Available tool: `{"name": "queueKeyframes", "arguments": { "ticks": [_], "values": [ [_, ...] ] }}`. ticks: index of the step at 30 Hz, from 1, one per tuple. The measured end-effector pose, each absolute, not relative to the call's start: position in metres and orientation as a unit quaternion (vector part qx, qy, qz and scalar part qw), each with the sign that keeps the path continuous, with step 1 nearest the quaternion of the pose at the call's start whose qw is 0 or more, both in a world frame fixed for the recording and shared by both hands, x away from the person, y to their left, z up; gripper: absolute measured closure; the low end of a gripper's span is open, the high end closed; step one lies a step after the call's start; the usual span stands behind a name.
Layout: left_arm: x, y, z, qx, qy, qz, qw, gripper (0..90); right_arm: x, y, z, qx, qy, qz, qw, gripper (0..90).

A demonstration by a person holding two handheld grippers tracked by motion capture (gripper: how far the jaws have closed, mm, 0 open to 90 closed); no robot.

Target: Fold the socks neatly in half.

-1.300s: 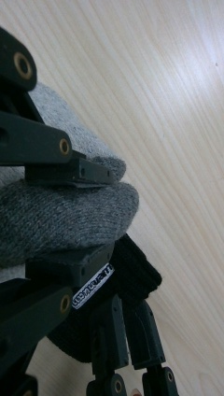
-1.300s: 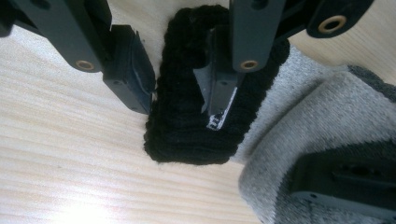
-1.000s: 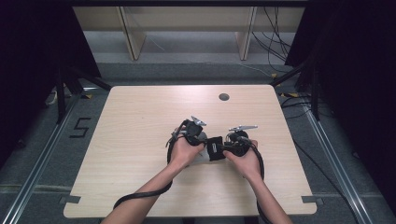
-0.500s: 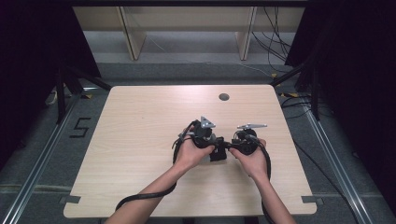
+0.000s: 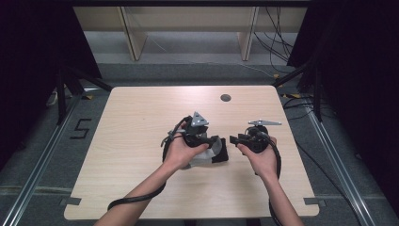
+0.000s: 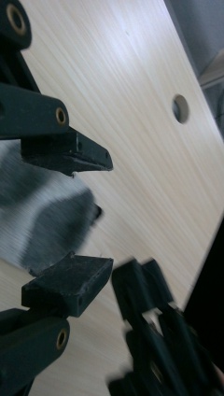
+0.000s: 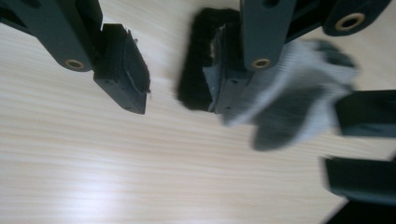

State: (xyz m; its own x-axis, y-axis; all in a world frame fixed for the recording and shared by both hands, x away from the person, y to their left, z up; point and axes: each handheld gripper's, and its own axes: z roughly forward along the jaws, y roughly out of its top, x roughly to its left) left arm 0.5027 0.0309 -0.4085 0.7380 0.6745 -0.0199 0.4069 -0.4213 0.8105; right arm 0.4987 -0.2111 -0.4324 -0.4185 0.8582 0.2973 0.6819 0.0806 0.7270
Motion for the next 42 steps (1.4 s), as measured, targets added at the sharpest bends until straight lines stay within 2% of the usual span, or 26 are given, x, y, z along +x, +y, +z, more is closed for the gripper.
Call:
{"name": "queueKeyframes", "arguments": {
  "ticks": [4, 8, 13, 16, 25, 34, 42],
  "values": [
    [0.502, 0.05, -0.417, 0.845, 0.327, 0.155, 0.395, 42.0, 0.497, -0.193, -0.422, 0.52, 0.73, 0.437, 0.072, 54.5],
    [0.498, 0.059, -0.427, 0.855, 0.32, 0.151, 0.379, 37.4, 0.504, -0.179, -0.423, 0.499, 0.752, 0.424, 0.074, 56.1],
    [0.5, 0.06, -0.438, 0.865, 0.313, 0.146, 0.365, 35.0, 0.508, -0.166, -0.438, 0.538, 0.767, 0.346, 0.043, 74.8],
    [0.502, 0.057, -0.444, 0.868, 0.312, 0.145, 0.358, 35.5, 0.512, -0.171, -0.445, 0.523, 0.782, 0.334, 0.053, 80.3],
    [0.505, 0.051, -0.451, 0.876, 0.298, 0.146, 0.35, 49.7, 0.514, -0.177, -0.455, 0.531, 0.777, 0.335, 0.048, 81.2],
    [0.506, 0.047, -0.45, 0.885, 0.288, 0.138, 0.338, 80.3, 0.515, -0.181, -0.463, 0.517, 0.775, 0.359, 0.045, 80.9],
    [0.502, 0.044, -0.422, 0.858, 0.292, 0.154, 0.393, 81.8, 0.514, -0.181, -0.466, 0.522, 0.77, 0.364, 0.043, 81.0]
  ]
}}
